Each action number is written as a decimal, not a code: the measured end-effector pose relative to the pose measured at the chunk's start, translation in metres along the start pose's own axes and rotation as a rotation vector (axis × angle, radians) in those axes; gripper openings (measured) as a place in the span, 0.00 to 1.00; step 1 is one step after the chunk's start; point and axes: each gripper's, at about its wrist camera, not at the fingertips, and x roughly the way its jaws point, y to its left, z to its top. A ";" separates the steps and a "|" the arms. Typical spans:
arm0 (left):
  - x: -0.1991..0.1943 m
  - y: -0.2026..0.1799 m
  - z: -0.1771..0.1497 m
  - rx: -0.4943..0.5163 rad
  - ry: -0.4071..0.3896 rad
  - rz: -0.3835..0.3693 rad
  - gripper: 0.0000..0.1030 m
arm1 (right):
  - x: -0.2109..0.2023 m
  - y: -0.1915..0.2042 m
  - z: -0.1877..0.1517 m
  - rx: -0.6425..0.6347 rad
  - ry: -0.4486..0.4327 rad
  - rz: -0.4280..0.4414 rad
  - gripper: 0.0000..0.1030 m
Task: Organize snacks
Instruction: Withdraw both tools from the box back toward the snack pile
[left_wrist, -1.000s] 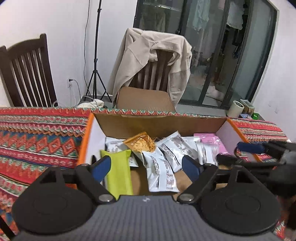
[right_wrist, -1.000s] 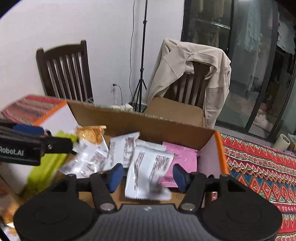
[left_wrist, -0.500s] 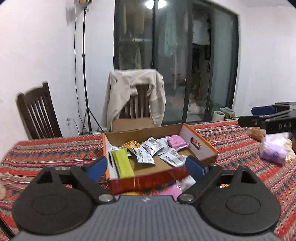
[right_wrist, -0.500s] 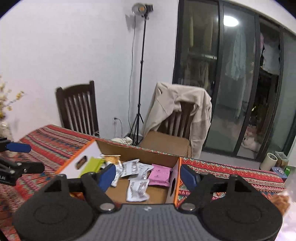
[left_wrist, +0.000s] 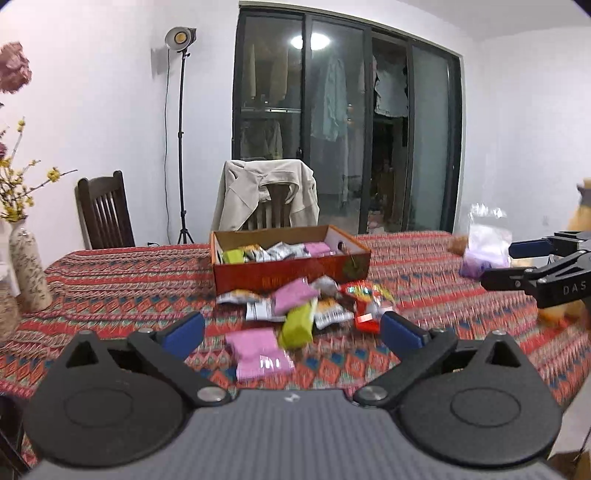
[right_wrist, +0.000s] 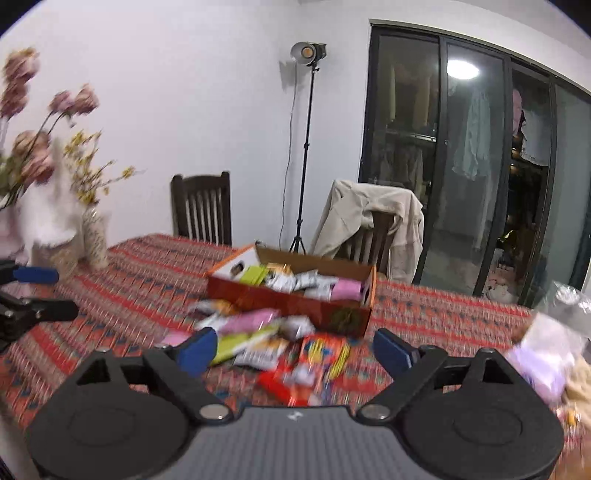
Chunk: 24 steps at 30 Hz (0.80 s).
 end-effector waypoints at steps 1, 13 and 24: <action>-0.004 -0.002 -0.007 -0.002 0.003 -0.006 1.00 | -0.008 0.006 -0.010 0.006 0.005 -0.004 0.94; -0.016 -0.006 -0.067 -0.050 0.134 0.006 1.00 | -0.042 0.047 -0.099 0.058 0.109 -0.017 0.95; 0.033 0.011 -0.069 -0.134 0.195 0.039 1.00 | -0.015 0.034 -0.097 0.092 0.146 -0.054 0.95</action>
